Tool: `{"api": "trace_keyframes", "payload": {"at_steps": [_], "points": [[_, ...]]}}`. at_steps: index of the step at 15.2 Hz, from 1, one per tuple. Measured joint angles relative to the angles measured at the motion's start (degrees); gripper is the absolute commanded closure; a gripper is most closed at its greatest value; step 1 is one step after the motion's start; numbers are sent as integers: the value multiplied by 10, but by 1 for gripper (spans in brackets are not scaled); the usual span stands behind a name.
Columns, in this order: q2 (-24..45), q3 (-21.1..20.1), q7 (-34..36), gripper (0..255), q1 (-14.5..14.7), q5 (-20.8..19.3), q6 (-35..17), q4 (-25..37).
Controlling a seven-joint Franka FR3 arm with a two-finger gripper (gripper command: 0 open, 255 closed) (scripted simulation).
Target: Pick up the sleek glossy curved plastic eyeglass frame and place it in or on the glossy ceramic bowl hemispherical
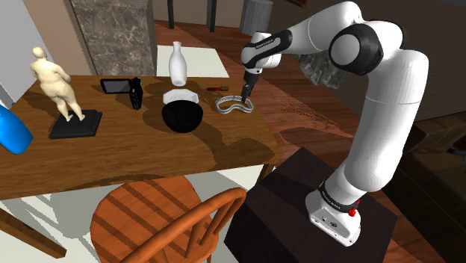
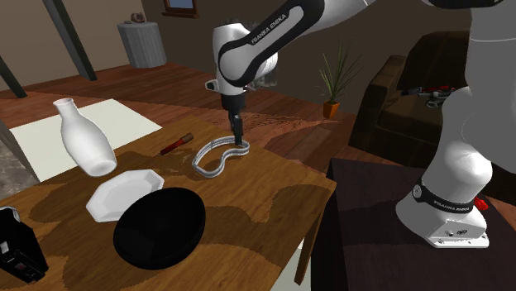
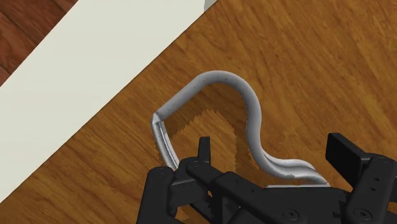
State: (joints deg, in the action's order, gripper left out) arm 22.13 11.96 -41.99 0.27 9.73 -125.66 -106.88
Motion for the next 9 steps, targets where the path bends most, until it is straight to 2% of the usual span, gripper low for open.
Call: {"api": "trace_keyframes", "payload": {"at_steps": [9], "points": [[35,-7,-10,0,-2,13,-45,-10]]}}
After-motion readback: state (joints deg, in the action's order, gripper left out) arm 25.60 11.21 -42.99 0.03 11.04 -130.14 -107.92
